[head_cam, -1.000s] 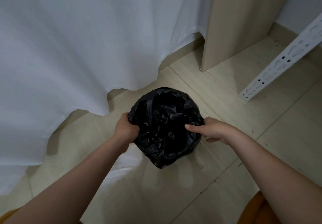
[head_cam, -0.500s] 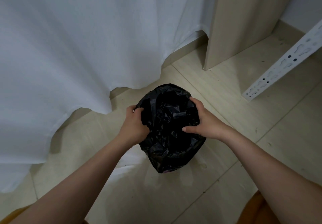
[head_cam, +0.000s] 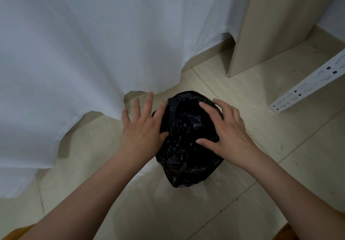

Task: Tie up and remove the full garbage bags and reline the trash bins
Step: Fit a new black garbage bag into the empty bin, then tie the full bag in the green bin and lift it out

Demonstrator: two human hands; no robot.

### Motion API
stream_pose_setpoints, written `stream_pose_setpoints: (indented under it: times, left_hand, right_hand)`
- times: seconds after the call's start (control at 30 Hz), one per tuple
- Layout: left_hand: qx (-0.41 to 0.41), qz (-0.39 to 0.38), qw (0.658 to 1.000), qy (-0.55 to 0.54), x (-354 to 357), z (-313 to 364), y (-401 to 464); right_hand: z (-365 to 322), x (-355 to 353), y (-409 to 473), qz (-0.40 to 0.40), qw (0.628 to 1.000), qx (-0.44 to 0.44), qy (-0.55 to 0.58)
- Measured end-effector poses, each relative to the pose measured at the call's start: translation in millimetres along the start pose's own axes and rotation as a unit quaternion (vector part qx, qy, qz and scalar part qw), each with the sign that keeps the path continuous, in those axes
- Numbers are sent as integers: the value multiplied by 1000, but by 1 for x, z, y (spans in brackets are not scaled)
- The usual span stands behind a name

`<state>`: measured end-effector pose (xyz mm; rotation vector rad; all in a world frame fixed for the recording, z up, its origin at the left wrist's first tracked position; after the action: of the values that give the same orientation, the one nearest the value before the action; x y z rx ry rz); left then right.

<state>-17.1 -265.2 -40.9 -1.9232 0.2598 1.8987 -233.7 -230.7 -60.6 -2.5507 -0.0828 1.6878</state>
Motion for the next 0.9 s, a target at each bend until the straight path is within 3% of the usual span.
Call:
stream_pose_setpoints:
  times: [0.2,0.67,0.9]
  left_hand:
    - [-69,-28,997,20,-28,-2,-30]
    - [-196,-54,973,-109,-61,-4,-185]
    - [-285,-109,936,-178,-118,10,-300]
  right_hand:
    - [-37,-18,-22,-15,999,38,-2]
    - [-131,-53,-117,-88,988,126,16]
    - [-209,-113,-205,-174,982,67,-19]
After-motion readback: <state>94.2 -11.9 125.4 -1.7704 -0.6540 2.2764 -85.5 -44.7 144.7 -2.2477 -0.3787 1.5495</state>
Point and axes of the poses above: each hand's wrist, its own y-axis towards the middle knuckle, its own x-axis out of the palm, z = x × y, the point moved 3 cm from there along y, towards the middle knuckle, and after that the axes turned 10 degrees about x, right-handed, at the moved point
